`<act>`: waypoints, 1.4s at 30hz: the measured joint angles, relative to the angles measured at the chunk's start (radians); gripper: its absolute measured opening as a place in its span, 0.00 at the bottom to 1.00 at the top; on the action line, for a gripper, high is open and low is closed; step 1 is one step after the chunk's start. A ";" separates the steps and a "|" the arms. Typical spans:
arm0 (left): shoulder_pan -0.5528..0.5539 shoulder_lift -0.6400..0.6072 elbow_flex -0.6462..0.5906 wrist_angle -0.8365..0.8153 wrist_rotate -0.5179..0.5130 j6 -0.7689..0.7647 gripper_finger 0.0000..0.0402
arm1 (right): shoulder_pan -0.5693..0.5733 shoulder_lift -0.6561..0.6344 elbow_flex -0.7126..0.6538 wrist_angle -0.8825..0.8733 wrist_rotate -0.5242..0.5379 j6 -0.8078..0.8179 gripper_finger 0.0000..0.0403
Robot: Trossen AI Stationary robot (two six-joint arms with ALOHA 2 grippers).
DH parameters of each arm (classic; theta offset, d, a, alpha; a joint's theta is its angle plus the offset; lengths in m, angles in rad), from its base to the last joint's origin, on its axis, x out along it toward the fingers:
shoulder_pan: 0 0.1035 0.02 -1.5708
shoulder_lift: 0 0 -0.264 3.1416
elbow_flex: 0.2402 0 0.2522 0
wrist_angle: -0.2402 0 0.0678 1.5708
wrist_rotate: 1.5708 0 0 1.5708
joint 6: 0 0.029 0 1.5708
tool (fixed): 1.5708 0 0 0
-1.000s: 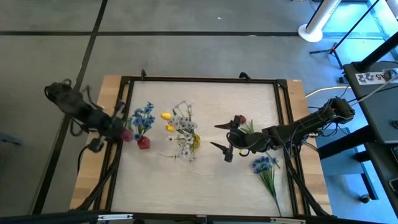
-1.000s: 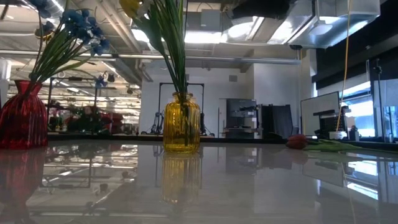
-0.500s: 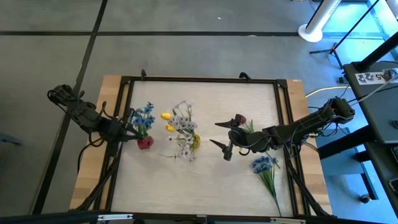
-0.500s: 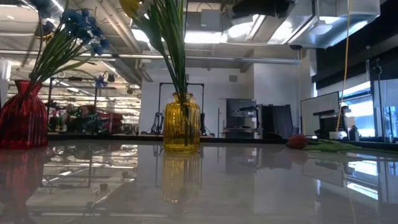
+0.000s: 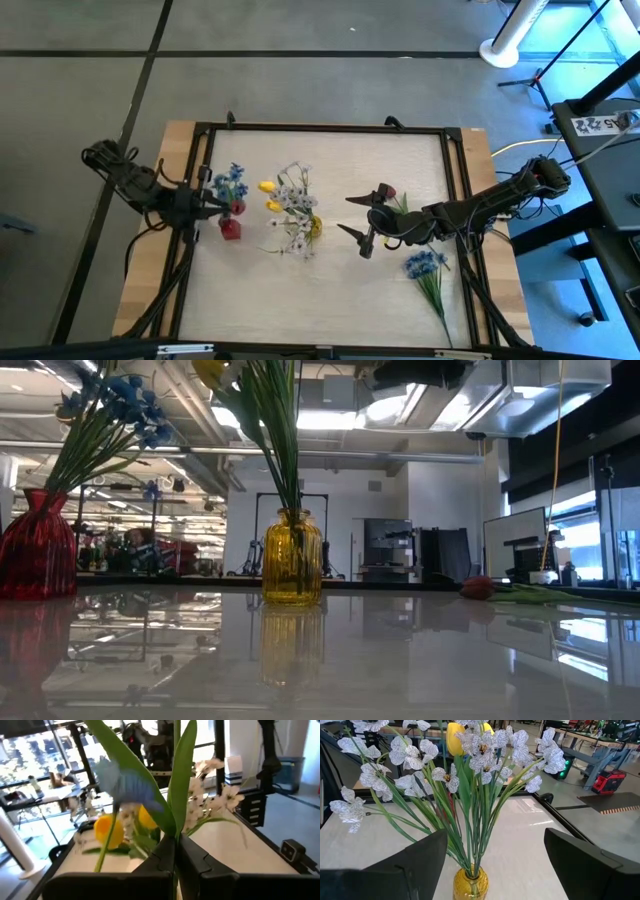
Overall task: Sort flowers into vase by color
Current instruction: Put the top dark red tulip into the red flower vase
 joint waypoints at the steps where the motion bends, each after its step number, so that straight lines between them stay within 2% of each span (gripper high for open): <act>1: 0.000 -0.017 -0.016 0.001 -0.007 -0.007 0.00 | 0.000 0.000 0.000 0.000 0.001 -0.001 0.82; 7: 0.000 -0.103 -0.081 0.036 -0.064 -0.039 0.00 | 0.000 0.000 0.000 0.000 0.010 -0.002 0.82; 10: 0.000 -0.122 -0.090 0.039 -0.135 -0.109 0.00 | 0.000 0.000 0.000 0.000 0.010 -0.002 0.82; 13: 0.000 -0.127 -0.115 0.036 -0.153 -0.169 0.00 | 0.000 0.000 0.000 -0.001 0.010 -0.002 0.82; 17: 0.000 -0.127 -0.142 0.049 -0.260 -0.279 0.00 | 0.000 0.000 0.000 -0.007 0.010 -0.001 0.82; 20: 0.000 -0.128 -0.153 0.050 -0.285 -0.332 0.00 | 0.000 0.000 0.000 -0.008 0.010 0.000 0.82; 24: 0.000 -0.128 -0.174 0.043 -0.280 -0.383 0.00 | 0.000 0.000 0.000 -0.010 0.009 0.001 0.82; 28: -0.001 -0.127 -0.177 -0.024 -0.228 -0.459 0.01 | 0.000 0.000 0.000 -0.018 0.009 0.002 0.82; 31: -0.001 -0.127 -0.177 -0.043 -0.162 -0.472 0.05 | 0.000 0.000 0.000 -0.020 0.008 0.002 0.82; 39: -0.001 -0.127 -0.070 -0.184 -0.108 -0.493 0.20 | 0.000 0.000 0.000 -0.019 0.008 0.001 0.82; 42: -0.001 -0.127 -0.019 -0.282 -0.083 -0.510 0.24 | 0.000 0.000 0.000 -0.019 0.008 0.002 0.82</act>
